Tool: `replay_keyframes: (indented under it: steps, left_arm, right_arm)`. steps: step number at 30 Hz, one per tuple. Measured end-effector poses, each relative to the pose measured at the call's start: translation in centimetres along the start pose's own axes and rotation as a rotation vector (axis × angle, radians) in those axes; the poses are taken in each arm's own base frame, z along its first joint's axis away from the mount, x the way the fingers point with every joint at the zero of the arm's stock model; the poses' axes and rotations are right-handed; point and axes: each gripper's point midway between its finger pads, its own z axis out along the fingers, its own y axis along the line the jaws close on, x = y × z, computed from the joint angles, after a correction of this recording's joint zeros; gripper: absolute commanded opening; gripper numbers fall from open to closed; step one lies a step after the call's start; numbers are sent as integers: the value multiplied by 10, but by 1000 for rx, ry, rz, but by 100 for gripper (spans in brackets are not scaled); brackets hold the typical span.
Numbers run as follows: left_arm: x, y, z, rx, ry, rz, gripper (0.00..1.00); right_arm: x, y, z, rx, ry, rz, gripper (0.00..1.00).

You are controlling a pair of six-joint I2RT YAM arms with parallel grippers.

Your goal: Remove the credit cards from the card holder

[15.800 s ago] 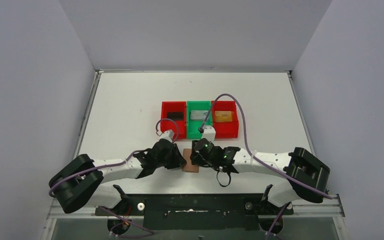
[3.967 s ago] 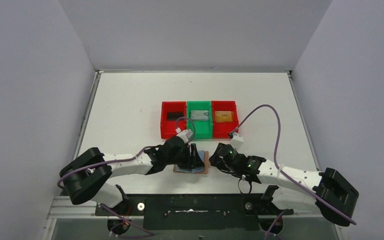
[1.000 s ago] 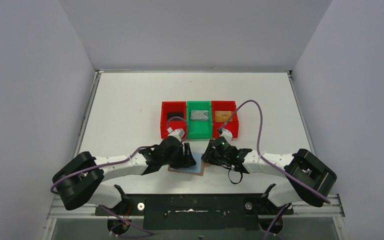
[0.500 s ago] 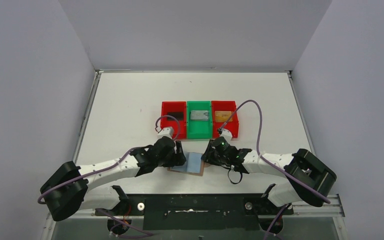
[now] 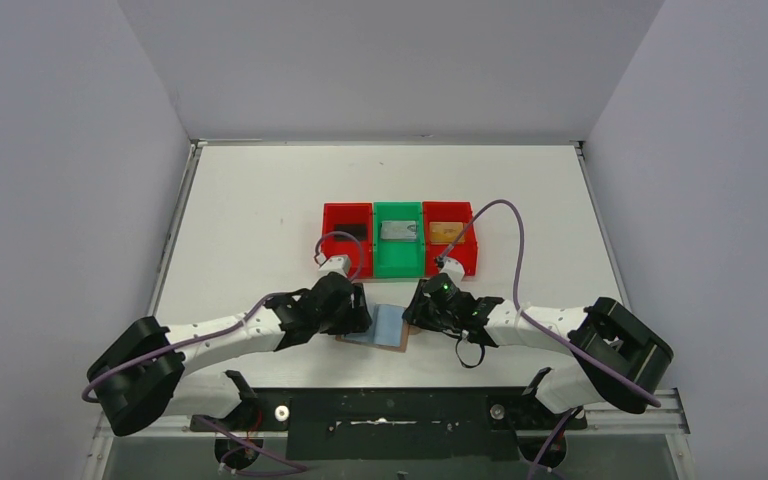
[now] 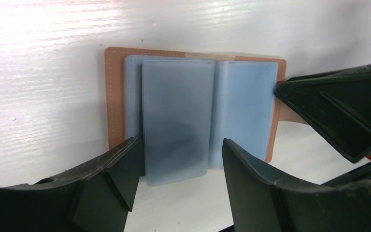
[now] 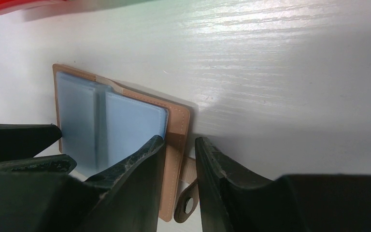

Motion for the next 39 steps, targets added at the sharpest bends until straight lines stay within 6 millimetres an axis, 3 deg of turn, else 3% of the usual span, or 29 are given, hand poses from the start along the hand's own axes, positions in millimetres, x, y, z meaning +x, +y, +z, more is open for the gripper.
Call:
replay_keyframes:
  steps: [12, 29, 34, 39]
  left_arm:
    - [13, -13, -2, 80, 82, 55, 60]
    - [-1, -75, -4, 349, 58, 0, 60]
    - [5, -81, 1, 379, 84, -15, 60]
    - [14, -81, 9, 380, 120, -13, 56]
  right_arm:
    - [0, 0, 1, 1, 0, 0, 31]
    - [-1, 1, 0, 1, 0, 9, 32]
    - [-4, -2, -13, -2, -24, 33, 34]
    - [-22, 1, -36, -29, -117, 77, 35]
